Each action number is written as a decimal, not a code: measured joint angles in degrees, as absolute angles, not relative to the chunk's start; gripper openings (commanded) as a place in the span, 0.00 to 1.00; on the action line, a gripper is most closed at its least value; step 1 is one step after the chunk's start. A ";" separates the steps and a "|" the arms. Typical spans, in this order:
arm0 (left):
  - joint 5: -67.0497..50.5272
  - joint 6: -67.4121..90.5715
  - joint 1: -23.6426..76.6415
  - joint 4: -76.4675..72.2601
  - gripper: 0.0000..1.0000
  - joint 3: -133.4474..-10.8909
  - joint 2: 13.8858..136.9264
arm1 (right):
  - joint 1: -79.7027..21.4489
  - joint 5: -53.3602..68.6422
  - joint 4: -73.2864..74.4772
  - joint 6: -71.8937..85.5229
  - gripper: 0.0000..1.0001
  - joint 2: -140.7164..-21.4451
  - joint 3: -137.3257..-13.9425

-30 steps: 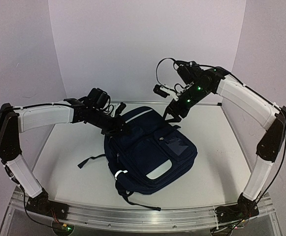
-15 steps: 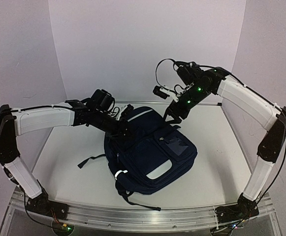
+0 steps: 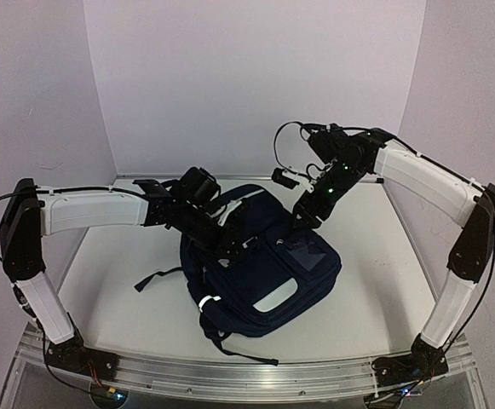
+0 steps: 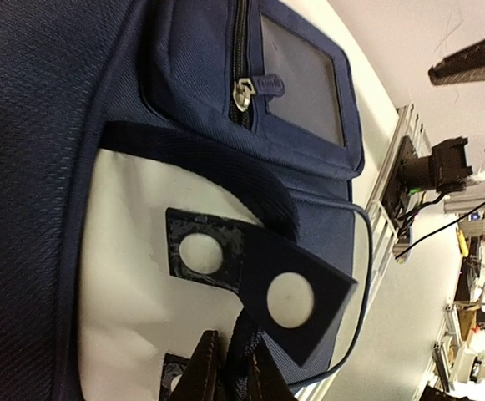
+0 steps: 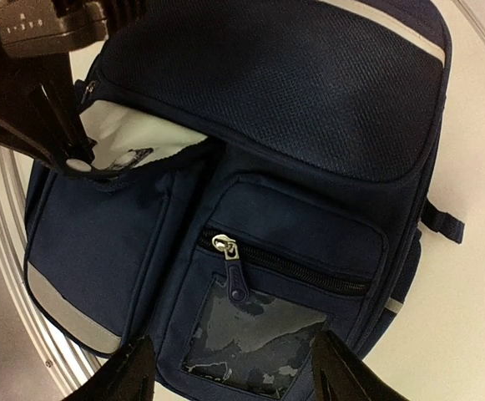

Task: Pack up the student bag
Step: Adjust the student bag at the center of the board.

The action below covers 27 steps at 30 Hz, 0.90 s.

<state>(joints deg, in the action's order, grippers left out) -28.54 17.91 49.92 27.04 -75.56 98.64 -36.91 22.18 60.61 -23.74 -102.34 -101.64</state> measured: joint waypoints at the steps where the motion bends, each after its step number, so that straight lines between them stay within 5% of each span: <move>1: -28.44 17.42 50.23 27.46 0.19 -76.07 99.33 | -36.66 22.17 60.69 -23.75 0.64 -102.26 -101.22; 6: -28.33 14.79 52.19 31.22 0.41 -80.35 103.43 | -35.05 22.22 60.80 -23.65 0.65 -101.37 -99.31; 11: -25.82 11.67 55.55 37.93 0.50 -87.21 107.01 | -32.95 23.32 60.74 -21.92 0.68 -99.36 -95.84; 18: -23.48 12.60 57.24 43.40 0.72 -93.95 107.74 | -31.30 25.06 60.86 -18.70 0.86 -94.29 -88.73; 22: -23.41 16.29 54.30 42.17 0.97 -94.86 106.49 | -29.82 26.33 60.42 -16.26 0.98 -91.42 -86.89; 27: -20.46 19.27 44.49 43.49 1.00 -98.50 105.85 | -25.41 28.62 59.49 -13.11 0.98 -85.80 -81.78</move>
<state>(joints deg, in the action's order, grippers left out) -20.46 19.27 44.49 43.49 -98.50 105.85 -25.41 28.62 59.49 -13.11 -85.80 -81.78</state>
